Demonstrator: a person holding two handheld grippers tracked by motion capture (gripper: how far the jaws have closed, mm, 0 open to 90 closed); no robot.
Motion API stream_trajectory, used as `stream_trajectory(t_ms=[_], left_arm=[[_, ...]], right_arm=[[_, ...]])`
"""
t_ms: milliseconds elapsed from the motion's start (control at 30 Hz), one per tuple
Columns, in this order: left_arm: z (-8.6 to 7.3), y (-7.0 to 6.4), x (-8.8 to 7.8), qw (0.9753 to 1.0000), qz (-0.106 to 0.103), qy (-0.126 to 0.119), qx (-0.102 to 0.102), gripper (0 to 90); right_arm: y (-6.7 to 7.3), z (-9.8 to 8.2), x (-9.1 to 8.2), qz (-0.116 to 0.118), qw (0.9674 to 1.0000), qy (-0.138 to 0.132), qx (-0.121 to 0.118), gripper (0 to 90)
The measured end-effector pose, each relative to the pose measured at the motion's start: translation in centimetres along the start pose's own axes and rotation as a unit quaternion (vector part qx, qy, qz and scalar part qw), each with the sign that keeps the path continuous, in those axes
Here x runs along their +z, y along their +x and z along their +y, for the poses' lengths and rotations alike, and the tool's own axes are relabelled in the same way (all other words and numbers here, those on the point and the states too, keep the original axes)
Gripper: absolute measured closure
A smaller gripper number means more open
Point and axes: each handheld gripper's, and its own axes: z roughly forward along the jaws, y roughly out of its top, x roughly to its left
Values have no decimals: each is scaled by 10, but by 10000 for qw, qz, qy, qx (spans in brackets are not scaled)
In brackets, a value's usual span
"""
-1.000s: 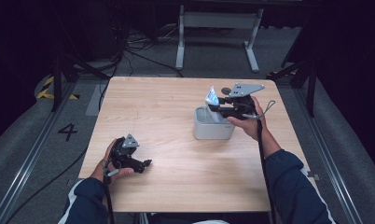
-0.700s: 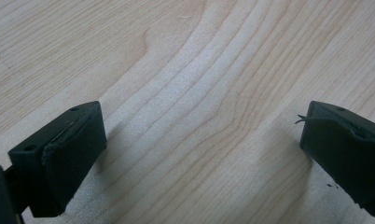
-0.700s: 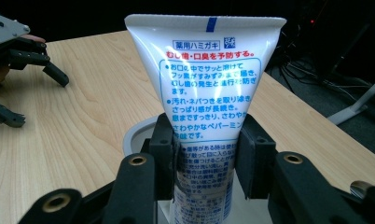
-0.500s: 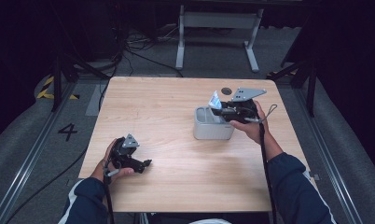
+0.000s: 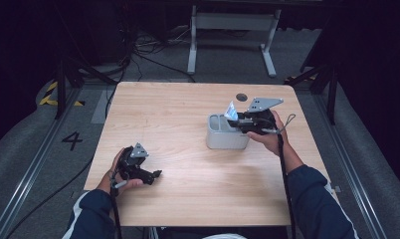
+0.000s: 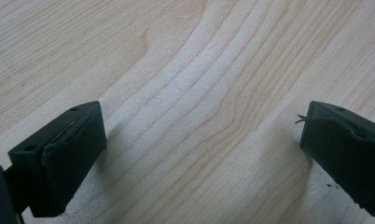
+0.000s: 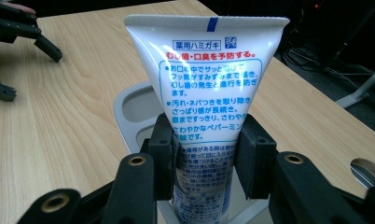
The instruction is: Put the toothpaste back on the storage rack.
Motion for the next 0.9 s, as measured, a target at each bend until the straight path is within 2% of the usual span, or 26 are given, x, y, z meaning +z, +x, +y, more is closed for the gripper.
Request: stream_trajectory(t_ms=[267,800,900], left_arm=[[0,0,0,10000,-3,1,0,7],[0,0,0,10000,-10,6,-9,7],[0,0,0,10000,-2,0,0,7]], right_arm=[[-1,-7,3,1,9999,125,-16,634],[-5,-11,-4,57,9999,75,60,623],[-4,-12,-7,54,9999,108,-4,620]])
